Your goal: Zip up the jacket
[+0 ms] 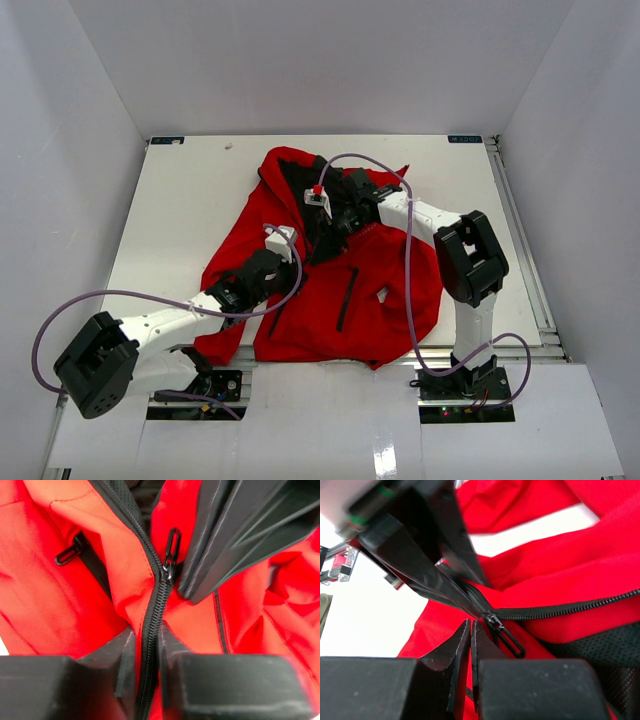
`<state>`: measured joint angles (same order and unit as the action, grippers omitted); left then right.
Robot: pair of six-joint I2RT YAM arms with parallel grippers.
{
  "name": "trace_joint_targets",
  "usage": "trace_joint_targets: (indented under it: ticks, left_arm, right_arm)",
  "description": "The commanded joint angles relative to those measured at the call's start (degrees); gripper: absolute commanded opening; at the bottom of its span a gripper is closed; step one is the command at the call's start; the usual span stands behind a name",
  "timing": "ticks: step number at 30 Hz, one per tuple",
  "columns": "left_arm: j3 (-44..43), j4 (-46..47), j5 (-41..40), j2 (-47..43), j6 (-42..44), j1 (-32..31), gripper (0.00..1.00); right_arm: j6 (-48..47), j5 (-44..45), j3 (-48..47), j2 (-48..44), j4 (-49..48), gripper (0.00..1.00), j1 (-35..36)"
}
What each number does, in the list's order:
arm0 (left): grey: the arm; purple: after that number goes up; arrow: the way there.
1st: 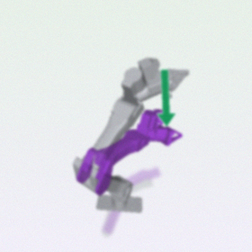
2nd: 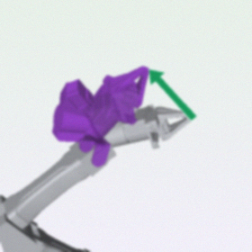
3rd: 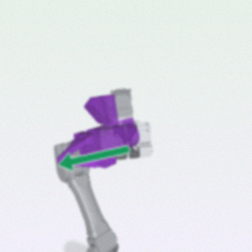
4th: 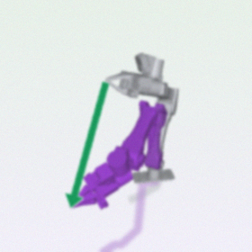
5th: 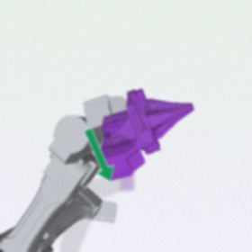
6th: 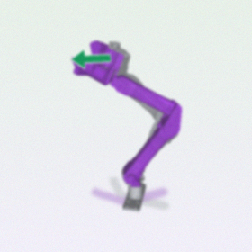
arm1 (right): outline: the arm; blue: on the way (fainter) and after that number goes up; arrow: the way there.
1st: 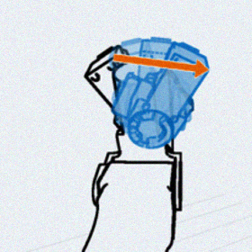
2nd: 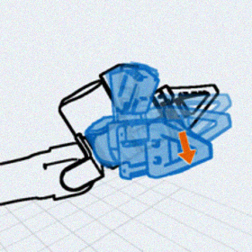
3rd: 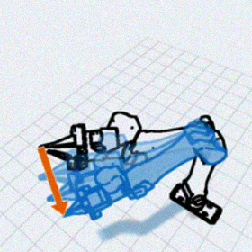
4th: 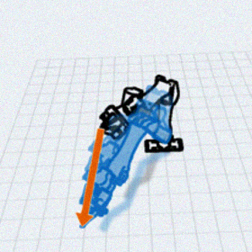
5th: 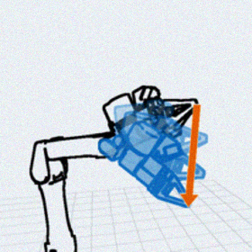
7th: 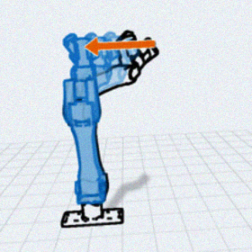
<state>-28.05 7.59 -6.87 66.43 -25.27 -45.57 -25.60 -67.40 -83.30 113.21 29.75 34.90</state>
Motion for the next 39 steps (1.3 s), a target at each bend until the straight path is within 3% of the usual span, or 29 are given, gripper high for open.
trace_joint_targets:
  ticks: [1,3,10,20,28,33,39]
  left_arm:
    - [2.2,5.6,-0.5,-3.9,2.3,0.3,0.09]
    - [3.8,7.7,0.3,-5.7,3.5,0.3,0.0]
    - [7.0,11.7,2.3,-8.8,5.8,0.3,0.0]
    - [7.6,12.0,3.6,-9.3,7.5,0.2,0.0]
    - [8.1,11.9,3.3,-10.4,8.1,0.2,0.0]
    - [7.9,11.8,3.4,-10.3,8.4,0.3,0.0]
    - [8.0,11.4,3.1,-10.8,8.4,0.3,0.0]
  right_arm:
    - [4.3,2.8,4.4,-3.1,-4.0,0.08,0.4]
    - [6.1,4.3,6.2,-4.7,-6.2,0.08,0.4]
    - [9.4,6.0,9.0,-9.7,-10.0,0.29,0.3]
    - [12.7,8.6,6.3,-15.2,-12.4,0.37,0.4]
    - [18.6,11.4,-4.4,-8.6,-9.7,0.44,-0.4]
    - [18.4,11.3,-6.0,-4.7,-8.4,0.5,-0.7]
    - [17.8,8.5,-6.9,-1.7,-7.3,0.49,-1.3]
